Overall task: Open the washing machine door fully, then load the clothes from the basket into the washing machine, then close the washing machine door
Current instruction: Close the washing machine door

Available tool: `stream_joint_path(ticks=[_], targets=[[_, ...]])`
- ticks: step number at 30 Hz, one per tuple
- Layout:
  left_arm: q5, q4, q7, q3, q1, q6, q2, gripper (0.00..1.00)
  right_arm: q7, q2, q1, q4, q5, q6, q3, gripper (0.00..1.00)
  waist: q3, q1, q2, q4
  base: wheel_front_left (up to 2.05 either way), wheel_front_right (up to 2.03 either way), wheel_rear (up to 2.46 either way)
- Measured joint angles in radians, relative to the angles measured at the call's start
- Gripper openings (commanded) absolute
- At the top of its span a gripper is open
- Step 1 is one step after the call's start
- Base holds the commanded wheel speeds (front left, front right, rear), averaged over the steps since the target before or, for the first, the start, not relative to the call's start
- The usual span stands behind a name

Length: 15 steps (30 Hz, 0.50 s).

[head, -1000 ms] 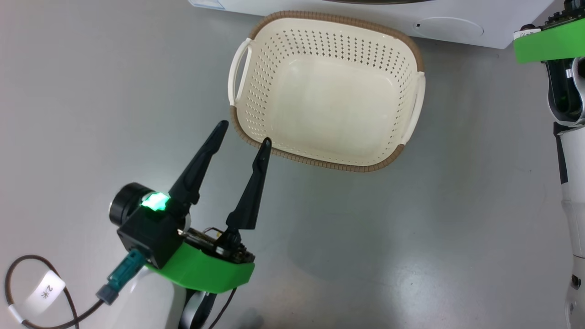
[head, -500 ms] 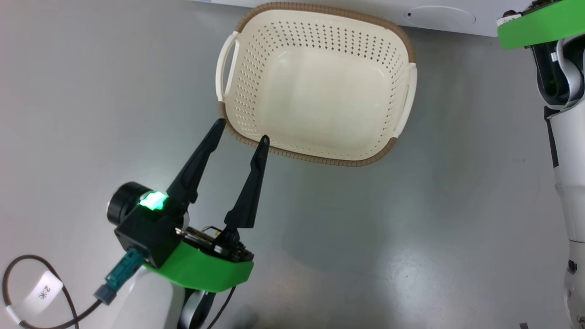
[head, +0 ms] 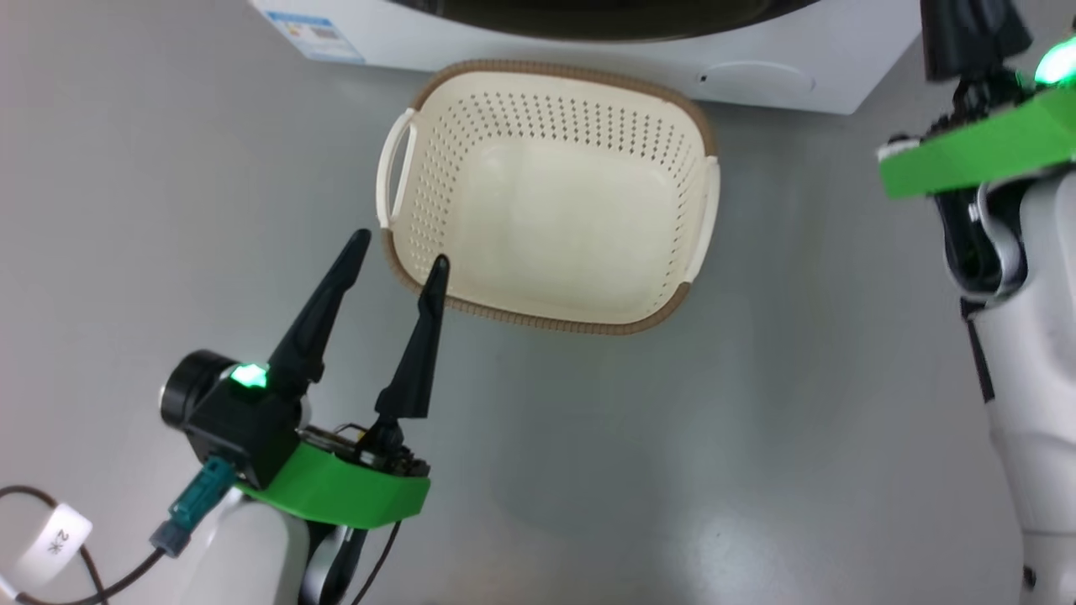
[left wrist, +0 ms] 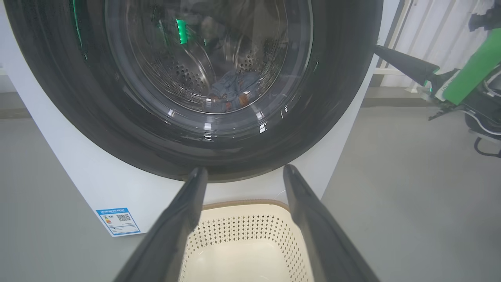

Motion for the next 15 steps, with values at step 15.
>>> stream_joint_path(ticks=[15], targets=[[0.035,0.034,0.000,0.067,0.112,0.000,0.043,1.00,0.000,0.049,0.337,-0.130,0.063,-0.001,-0.048,0.00,-0.154,0.0000,0.0000,-0.088,0.00,0.00,0.00]])
